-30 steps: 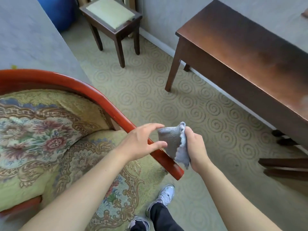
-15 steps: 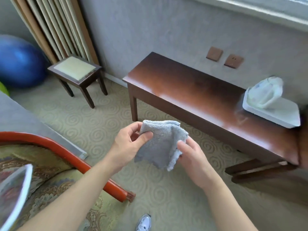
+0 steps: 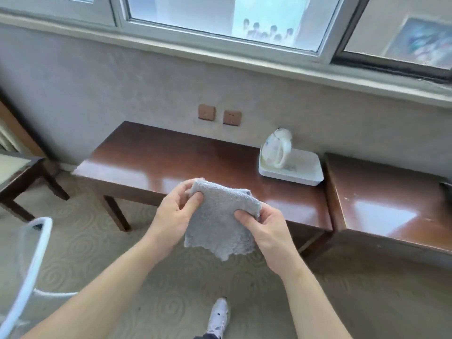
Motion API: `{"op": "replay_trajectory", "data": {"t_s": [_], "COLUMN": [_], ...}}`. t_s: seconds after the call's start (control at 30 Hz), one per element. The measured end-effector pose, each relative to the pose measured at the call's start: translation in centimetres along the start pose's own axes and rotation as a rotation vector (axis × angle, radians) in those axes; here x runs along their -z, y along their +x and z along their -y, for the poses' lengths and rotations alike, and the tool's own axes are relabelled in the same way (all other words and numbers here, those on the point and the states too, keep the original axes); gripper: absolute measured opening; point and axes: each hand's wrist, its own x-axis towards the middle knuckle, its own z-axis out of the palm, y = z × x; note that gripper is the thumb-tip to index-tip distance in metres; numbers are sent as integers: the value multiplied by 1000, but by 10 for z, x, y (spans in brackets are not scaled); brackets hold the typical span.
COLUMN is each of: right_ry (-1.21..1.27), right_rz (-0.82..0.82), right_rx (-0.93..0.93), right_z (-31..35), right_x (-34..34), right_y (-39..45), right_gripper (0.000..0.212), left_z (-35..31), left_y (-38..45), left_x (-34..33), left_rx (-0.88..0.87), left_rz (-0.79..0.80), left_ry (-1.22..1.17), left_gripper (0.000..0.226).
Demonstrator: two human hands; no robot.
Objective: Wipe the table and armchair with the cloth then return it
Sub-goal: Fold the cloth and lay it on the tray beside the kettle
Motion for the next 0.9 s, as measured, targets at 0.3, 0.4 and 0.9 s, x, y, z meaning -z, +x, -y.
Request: {"op": "replay_trajectory", "data": {"t_s": [0.3, 0.4, 0.9], "right_ry": [-93, -65, 86], "right_rz": [-199, -255, -220], "right_rx": [-86, -104, -221], "right_z": [6, 10, -25], "right_x": [150, 192, 384], "right_y": [98, 117, 224], "right_gripper": [19, 20, 19], "left_z": [36, 37, 67], "left_y": [144, 179, 320], "left_x": [-138, -177, -356], "left_rx": [40, 65, 86], "left_rz": [199, 233, -67], "left_ry": [34, 21, 175], "left_gripper": [22, 12, 29]}}
